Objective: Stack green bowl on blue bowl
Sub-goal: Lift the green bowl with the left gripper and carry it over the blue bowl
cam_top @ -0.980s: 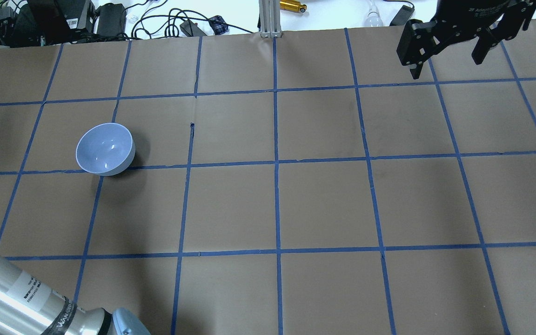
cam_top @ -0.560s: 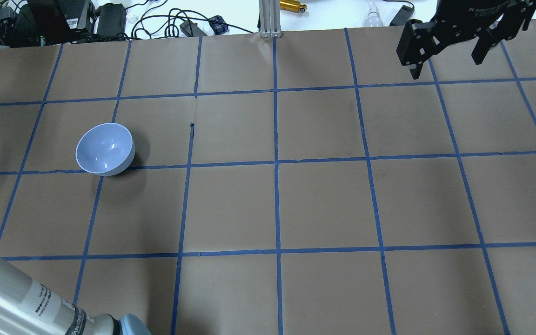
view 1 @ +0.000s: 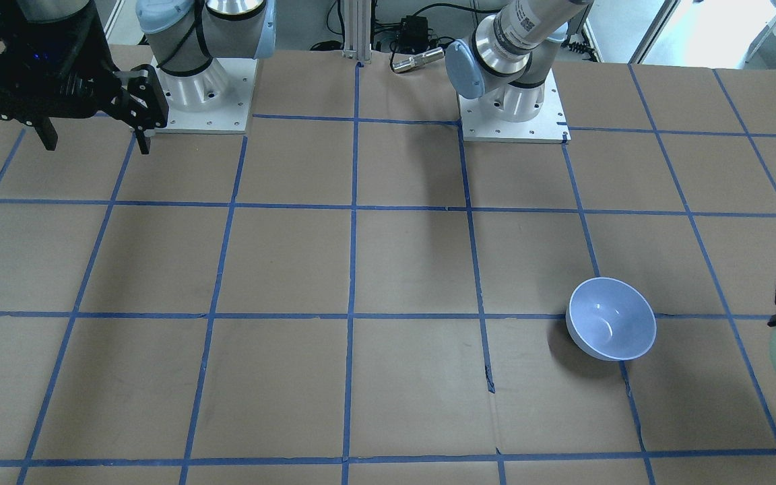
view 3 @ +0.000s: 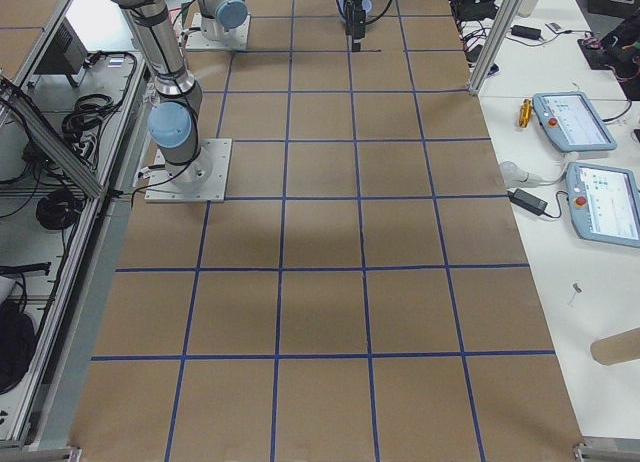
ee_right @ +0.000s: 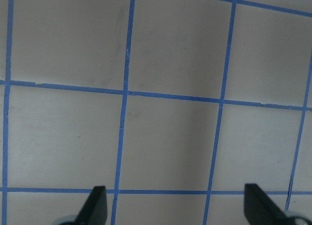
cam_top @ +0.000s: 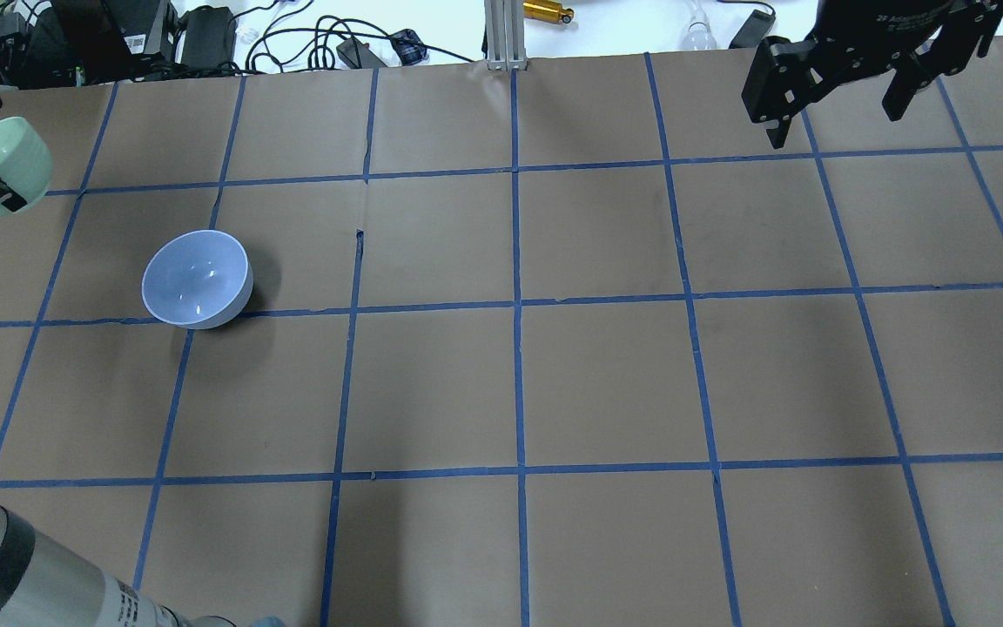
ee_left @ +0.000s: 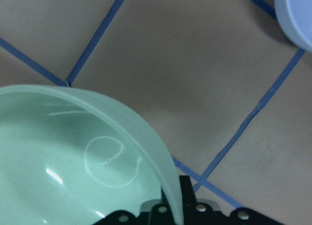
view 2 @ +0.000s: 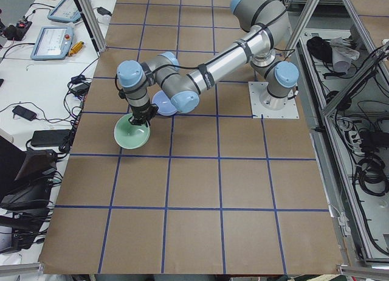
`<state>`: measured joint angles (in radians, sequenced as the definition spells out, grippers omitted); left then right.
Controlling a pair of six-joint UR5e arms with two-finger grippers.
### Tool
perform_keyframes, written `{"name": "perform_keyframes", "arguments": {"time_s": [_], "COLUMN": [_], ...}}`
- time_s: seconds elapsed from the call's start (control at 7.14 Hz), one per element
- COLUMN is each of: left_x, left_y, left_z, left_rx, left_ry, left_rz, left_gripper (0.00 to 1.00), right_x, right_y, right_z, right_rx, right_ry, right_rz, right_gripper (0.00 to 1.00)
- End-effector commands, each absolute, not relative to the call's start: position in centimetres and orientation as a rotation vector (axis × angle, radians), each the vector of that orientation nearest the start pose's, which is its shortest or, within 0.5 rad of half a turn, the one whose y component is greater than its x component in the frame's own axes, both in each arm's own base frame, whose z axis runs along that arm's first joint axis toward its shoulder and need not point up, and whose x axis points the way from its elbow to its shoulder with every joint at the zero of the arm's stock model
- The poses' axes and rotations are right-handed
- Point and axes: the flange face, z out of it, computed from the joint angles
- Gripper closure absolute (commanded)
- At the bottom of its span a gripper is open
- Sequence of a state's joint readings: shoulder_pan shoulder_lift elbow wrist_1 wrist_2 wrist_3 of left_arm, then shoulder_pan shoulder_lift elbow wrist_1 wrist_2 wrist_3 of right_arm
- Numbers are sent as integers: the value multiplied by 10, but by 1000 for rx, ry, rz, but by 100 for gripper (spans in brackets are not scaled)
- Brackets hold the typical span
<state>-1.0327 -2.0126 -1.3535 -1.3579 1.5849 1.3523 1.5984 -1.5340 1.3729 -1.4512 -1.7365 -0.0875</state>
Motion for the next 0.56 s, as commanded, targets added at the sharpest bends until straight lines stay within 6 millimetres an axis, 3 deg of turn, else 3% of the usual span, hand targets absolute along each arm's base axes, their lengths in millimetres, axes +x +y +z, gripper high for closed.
{"name": "perform_keyframes", "arguments": {"time_s": [0.0,0.14,0.42], "left_x": [114,81,22], "left_y": [-622,-613,-595], "left_z": [373,377,348], "left_rx": [1038,989,863], "left_ry": [2894,2874,2864], "left_rz": [117,145,140], "left_gripper": [100,100,100], "right_x": [131,131,131], "right_y": [-503,-503,-503], "right_z": [556,556,556], "right_rx": [-184,-184,-184], "right_ry": [3303,3303,3303], "right_rz": [-60,-60,-60], "right_gripper": [0,0,0]}}
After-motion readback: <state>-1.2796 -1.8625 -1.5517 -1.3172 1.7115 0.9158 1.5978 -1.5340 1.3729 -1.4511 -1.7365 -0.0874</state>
